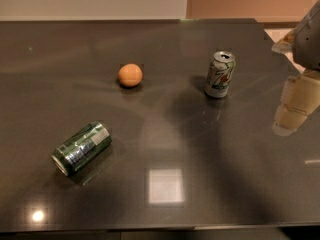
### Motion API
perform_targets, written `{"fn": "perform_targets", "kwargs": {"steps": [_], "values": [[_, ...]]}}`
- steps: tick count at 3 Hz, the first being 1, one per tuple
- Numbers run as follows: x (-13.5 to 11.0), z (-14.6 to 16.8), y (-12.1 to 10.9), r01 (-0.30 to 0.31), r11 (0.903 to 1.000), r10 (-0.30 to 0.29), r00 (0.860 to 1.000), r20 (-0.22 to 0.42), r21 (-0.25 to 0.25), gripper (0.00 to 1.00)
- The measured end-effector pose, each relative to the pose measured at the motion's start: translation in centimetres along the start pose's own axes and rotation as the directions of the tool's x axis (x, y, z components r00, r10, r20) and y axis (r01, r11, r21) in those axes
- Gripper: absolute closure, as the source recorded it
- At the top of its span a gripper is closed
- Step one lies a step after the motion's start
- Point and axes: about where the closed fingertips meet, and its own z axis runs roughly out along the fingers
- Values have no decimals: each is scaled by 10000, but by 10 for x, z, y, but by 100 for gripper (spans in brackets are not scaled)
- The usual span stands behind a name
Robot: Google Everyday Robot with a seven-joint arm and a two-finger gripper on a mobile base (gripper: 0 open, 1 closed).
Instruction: Place green can upright
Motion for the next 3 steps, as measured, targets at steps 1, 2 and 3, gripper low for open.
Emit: {"fn": "perform_targets", "kwargs": {"steps": [1, 2, 3], "values": [[0, 0, 0, 0, 10000, 0, 10000, 0, 0, 0], [-2, 0, 0, 58, 10000, -58, 10000, 14, 0, 0], [-54, 3, -3, 1392, 9903, -1391, 9896, 360, -17, 0]]}}
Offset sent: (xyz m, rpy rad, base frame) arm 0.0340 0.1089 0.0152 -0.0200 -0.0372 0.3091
